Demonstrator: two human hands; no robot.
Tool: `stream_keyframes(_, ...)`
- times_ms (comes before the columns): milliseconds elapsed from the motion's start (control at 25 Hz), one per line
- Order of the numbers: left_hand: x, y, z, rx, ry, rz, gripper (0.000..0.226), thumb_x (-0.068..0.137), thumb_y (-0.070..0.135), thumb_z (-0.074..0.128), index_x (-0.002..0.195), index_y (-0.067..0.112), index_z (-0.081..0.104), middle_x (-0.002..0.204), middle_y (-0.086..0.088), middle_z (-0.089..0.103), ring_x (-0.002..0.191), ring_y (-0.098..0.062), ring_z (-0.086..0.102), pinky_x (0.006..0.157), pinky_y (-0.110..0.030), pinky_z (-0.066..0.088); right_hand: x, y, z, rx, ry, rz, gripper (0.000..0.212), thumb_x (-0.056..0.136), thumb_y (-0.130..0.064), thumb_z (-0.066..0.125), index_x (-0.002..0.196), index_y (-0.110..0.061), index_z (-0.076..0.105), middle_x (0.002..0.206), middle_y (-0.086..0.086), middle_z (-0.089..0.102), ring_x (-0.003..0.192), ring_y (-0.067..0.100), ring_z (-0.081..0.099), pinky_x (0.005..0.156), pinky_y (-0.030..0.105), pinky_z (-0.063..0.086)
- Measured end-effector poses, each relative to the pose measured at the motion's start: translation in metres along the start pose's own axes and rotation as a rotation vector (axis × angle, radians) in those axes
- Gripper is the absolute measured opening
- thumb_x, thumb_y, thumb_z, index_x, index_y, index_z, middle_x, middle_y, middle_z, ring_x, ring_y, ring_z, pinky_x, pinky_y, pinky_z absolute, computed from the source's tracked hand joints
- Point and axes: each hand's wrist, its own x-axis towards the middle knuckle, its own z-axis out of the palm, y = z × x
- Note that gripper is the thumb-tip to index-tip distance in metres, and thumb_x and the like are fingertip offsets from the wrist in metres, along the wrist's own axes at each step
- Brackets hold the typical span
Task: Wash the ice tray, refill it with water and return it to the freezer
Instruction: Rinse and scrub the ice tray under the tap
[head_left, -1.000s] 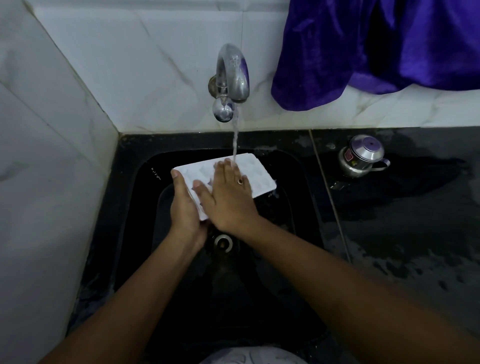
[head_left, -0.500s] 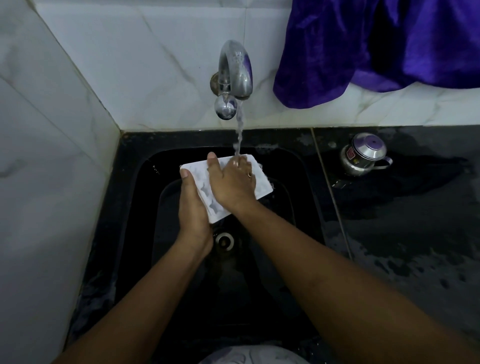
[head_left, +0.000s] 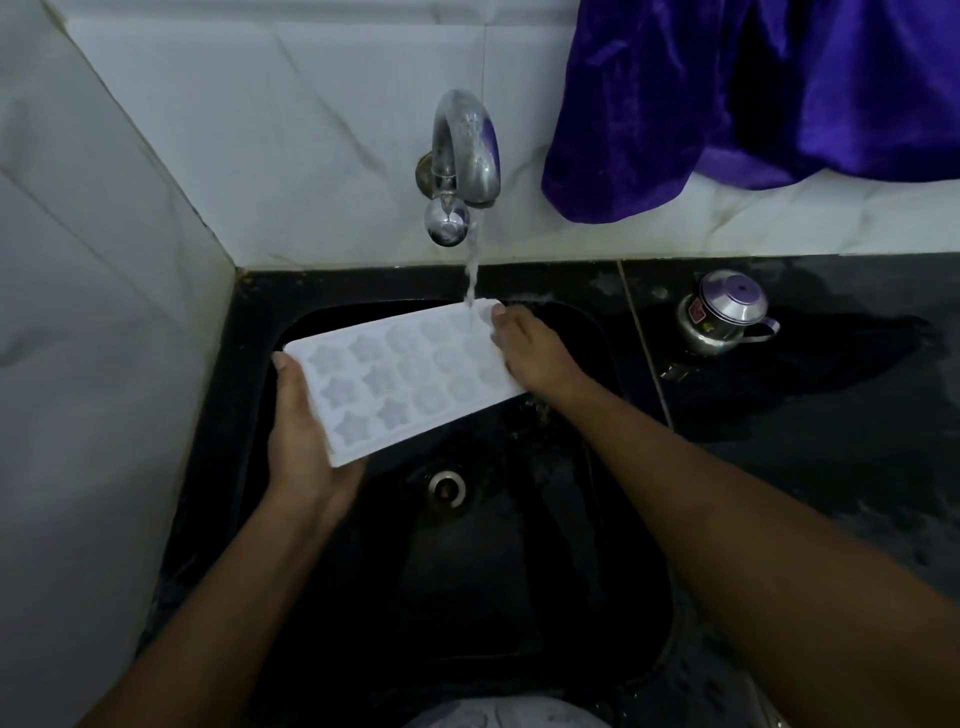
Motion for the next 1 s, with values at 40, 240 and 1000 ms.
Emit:
stream_keyframes(40,0.009,0.004,-0.010,0.003,-0.001,-0.002,0.070,0.103,0.073,0.032,0.143,0.025,0.065,0.137,-0.006,0.073,0.121,-0.028,0.073,0.092,-0.048,0.064,-0.004,-0.001,-0.004,0.175,-0.051,0.009,0.045,0.110,-0.043,0.042,0.119,-0.005,0.065,0.111,0.014,0.068,0.103,0.030,0.068,0.079,0.040,0.056)
stream_keyframes(240,0.045,0.004,-0.050,0.101,0.071,-0.093,0.065,0.106,0.067,0.036,0.144,0.021,0.063,0.135,-0.004,0.074,0.112,-0.021,0.077,0.077,-0.033,0.065,-0.027,-0.010,-0.021,0.529,-0.343,0.099,0.033,0.111,-0.021,0.044,0.131,-0.004,0.064,0.121,0.018,0.073,0.107,0.032,0.073,0.072,0.039,0.064)
stream_keyframes(1000,0.051,-0.026,-0.050,0.187,0.382,-0.161,0.047,0.111,0.055,0.039,0.112,0.021,0.072,0.121,0.004,0.074,0.081,-0.011,0.080,0.061,-0.023,0.062,-0.023,-0.062,0.017,-0.043,0.107,-0.141,0.040,0.108,-0.034,0.050,0.072,-0.015,0.051,0.067,-0.002,0.049,0.062,0.012,0.046,0.062,0.032,0.039)
